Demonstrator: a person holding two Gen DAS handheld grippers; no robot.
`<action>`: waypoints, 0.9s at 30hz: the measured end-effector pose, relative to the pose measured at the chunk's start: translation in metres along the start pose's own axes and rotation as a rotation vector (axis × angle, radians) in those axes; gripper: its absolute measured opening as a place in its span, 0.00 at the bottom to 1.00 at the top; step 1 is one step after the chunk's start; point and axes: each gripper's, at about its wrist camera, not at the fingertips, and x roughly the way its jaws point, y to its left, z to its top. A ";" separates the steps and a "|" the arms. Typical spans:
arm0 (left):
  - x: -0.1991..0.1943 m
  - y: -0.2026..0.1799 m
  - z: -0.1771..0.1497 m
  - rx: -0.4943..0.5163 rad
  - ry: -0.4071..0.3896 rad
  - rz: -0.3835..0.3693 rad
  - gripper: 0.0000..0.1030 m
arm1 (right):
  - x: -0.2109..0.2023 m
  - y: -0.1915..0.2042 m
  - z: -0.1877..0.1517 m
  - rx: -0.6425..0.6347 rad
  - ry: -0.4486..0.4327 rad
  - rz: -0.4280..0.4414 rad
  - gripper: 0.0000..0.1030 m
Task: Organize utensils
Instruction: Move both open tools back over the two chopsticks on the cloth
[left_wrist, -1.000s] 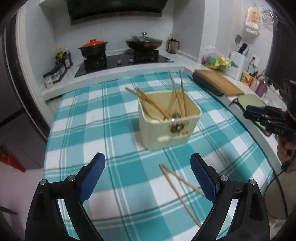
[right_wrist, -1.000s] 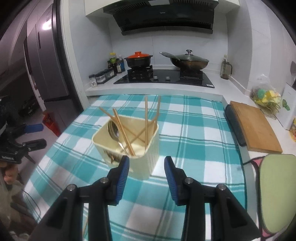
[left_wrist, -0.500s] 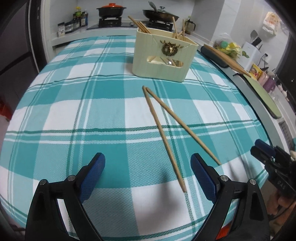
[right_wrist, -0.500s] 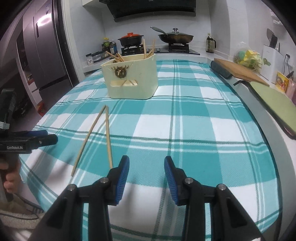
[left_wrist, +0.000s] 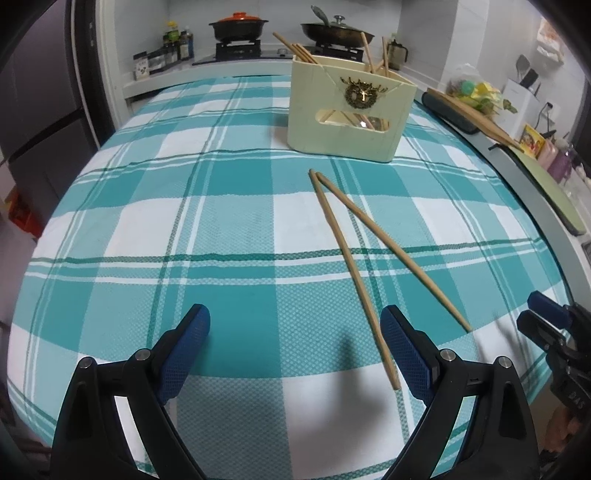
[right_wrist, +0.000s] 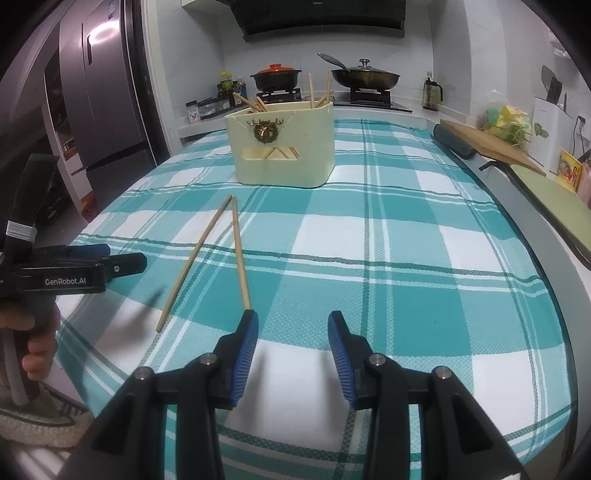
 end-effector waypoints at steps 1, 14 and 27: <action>0.001 0.000 0.000 -0.003 0.001 -0.002 0.91 | 0.001 0.002 0.001 -0.004 0.002 0.007 0.39; 0.009 -0.002 -0.002 -0.004 0.022 -0.004 0.91 | 0.012 0.009 0.012 -0.028 0.014 0.038 0.39; 0.027 -0.011 0.003 -0.002 0.044 -0.052 0.91 | 0.027 0.017 0.018 -0.066 0.035 0.070 0.39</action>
